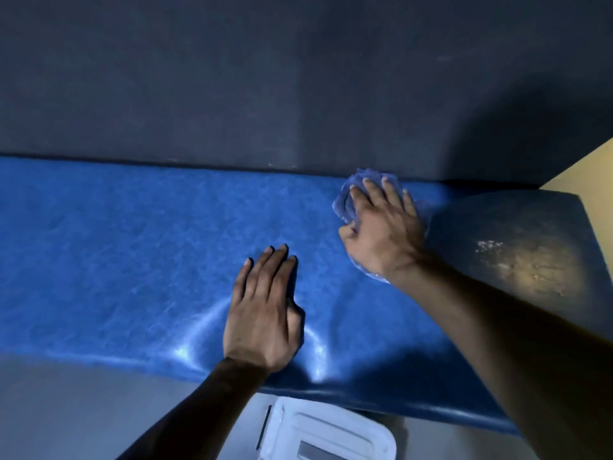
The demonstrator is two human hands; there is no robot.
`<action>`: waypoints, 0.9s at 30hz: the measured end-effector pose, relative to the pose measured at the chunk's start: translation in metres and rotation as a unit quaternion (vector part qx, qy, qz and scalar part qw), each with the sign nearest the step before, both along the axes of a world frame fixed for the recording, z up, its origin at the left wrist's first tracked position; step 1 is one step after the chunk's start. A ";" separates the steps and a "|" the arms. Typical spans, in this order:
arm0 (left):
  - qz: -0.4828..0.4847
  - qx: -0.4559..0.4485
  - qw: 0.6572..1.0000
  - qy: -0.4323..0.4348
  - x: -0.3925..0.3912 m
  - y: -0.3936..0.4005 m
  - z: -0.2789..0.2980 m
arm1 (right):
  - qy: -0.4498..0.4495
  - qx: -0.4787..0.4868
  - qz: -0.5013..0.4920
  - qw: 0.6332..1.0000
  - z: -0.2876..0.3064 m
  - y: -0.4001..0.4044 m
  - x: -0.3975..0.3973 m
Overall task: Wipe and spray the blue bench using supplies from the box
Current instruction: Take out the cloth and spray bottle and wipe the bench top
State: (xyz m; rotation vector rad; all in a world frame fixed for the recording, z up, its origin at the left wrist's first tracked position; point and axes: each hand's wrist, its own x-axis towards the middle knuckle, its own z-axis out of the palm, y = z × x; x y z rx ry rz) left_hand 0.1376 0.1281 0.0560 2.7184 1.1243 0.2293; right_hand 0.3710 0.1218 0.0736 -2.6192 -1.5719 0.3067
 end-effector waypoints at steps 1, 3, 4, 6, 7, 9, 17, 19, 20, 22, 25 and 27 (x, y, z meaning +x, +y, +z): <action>0.003 0.000 1.000 0.002 0.000 -0.001 0.001 | 0.011 -0.002 -0.018 1.000 0.001 -0.007 -0.003; 0.010 -0.001 1.000 0.005 0.001 -0.002 0.001 | 0.020 -0.006 -0.041 0.999 0.003 -0.025 -0.011; 0.011 -0.002 1.000 0.008 0.001 -0.003 0.002 | 0.018 -0.006 -0.047 0.999 0.004 -0.035 -0.015; 0.015 -0.002 1.000 0.012 0.001 -0.003 0.004 | 0.012 0.004 -0.049 0.999 0.005 -0.057 -0.025; 0.015 0.000 1.000 0.016 0.001 -0.005 0.005 | 0.007 0.009 -0.050 0.999 0.006 -0.071 -0.031; 0.018 -0.002 1.000 0.022 0.000 -0.005 0.006 | -0.002 0.010 -0.045 0.999 0.005 -0.098 -0.044; 0.029 -0.015 0.999 0.002 0.006 -0.015 0.013 | -0.030 0.079 0.022 0.996 0.002 -0.210 -0.069; 0.022 -0.023 0.999 -0.034 0.017 -0.026 0.017 | -0.035 0.072 0.047 0.996 0.001 -0.214 -0.063; 0.005 -0.036 0.998 -0.055 0.026 -0.033 0.018 | -0.039 0.069 0.056 0.995 0.001 -0.213 -0.061; -0.035 -0.052 0.994 -0.085 0.049 -0.050 0.018 | -0.056 0.060 0.069 0.994 0.000 -0.209 -0.054; -0.055 -0.062 0.993 -0.086 0.083 -0.073 0.011 | -0.065 0.050 0.082 0.993 -0.003 -0.195 -0.030; -0.043 -0.050 0.996 -0.067 0.094 -0.079 0.006 | -0.066 0.028 0.109 0.991 -0.003 -0.180 -0.004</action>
